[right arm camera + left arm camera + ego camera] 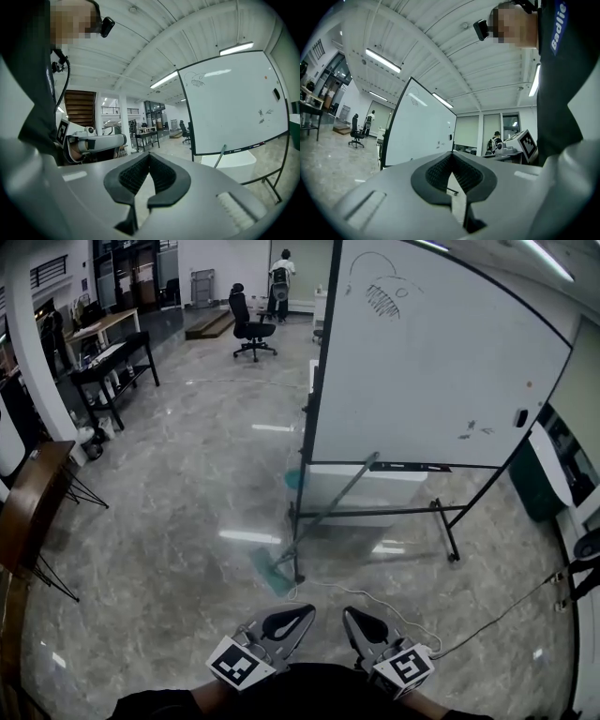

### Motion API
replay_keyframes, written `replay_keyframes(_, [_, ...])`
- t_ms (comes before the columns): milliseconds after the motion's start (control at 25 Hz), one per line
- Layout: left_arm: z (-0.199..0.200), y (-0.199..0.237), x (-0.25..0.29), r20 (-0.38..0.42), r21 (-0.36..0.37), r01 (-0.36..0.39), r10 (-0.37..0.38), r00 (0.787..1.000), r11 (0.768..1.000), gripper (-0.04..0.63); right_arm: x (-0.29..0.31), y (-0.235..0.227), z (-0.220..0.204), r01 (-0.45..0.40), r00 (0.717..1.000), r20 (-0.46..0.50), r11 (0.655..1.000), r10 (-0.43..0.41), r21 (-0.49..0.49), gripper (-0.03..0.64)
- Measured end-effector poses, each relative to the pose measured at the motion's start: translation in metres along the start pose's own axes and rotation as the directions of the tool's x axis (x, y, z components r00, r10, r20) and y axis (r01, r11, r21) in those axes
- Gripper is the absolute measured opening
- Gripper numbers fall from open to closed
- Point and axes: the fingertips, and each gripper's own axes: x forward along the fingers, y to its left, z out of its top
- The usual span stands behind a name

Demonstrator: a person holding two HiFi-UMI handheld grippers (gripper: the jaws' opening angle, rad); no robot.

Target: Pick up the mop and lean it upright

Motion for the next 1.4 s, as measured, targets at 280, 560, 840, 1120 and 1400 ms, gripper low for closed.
replay_keyframes(280, [0.006, 0.065, -0.008, 0.016, -0.025, 0.004, -0.004, 1.000, 1.000, 0.018, 0.060, 0.006, 0.005, 0.021, 1.000, -0.017, 1.000, -0.021, -0.008, 0.005])
replay_keyframes(560, [0.000, 0.092, 0.011, -0.012, -0.060, 0.007, -0.007, 1.000, 0.998, 0.018, 0.081, -0.018, 0.003, 0.038, 0.999, -0.034, 0.999, -0.038, 0.024, 0.005])
replay_keyframes(840, [-0.002, 0.115, 0.057, -0.031, -0.026, -0.052, 0.051, 0.998, 0.998, 0.018, 0.106, -0.071, 0.015, -0.033, 0.999, -0.007, 0.999, 0.033, 0.039, 0.005])
replay_keyframes(1120, [0.001, 0.139, 0.116, -0.050, 0.004, -0.142, 0.143, 0.989, 0.990, 0.018, 0.124, -0.135, 0.035, -0.125, 0.992, 0.014, 0.991, 0.124, 0.039, 0.005])
replay_keyframes(1400, [-0.007, 0.157, 0.162, -0.092, 0.031, -0.220, 0.222, 0.971, 0.975, 0.018, 0.132, -0.186, 0.034, -0.186, 0.983, 0.019, 0.979, 0.185, 0.082, 0.005])
